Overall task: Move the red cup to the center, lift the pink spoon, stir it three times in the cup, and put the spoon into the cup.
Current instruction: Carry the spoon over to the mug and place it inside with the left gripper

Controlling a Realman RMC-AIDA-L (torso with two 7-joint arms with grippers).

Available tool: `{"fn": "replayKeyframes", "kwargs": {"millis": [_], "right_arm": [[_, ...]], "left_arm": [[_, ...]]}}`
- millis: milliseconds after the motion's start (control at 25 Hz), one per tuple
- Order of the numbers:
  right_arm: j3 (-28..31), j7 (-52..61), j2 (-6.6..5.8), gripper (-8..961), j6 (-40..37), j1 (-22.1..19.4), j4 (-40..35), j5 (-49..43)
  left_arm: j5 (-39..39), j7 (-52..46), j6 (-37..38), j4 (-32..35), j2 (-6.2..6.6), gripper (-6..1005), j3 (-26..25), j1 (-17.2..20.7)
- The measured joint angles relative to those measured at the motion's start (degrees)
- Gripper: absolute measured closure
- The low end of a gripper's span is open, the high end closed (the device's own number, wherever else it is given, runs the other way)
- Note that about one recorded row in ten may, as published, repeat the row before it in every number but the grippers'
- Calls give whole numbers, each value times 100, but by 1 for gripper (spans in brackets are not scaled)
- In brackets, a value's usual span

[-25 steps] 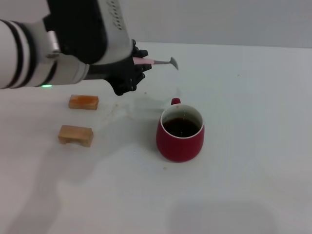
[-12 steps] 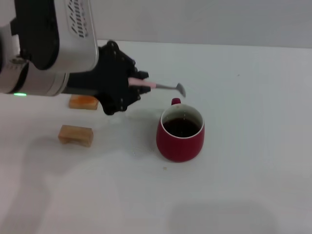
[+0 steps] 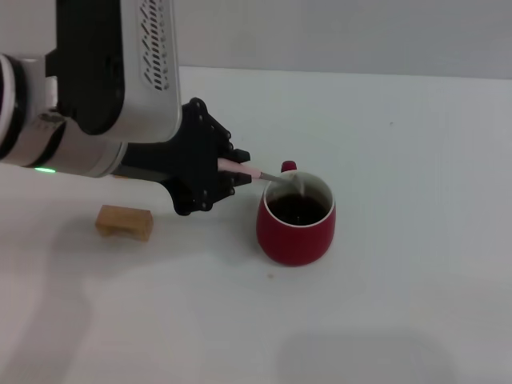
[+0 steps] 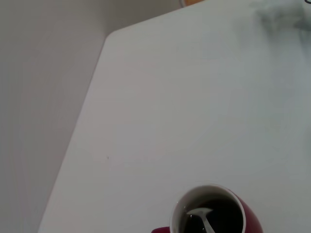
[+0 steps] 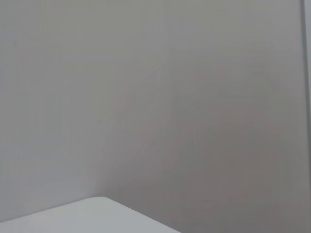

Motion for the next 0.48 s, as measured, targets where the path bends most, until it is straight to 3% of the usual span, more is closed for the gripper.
{"fn": "replayKeyframes", "kwargs": {"millis": [480], "right_arm": [[0,0,4,953,-26,-5,16,-1]], "left_arm": [[298,10,340,951,-27,829,41,-442]]}}
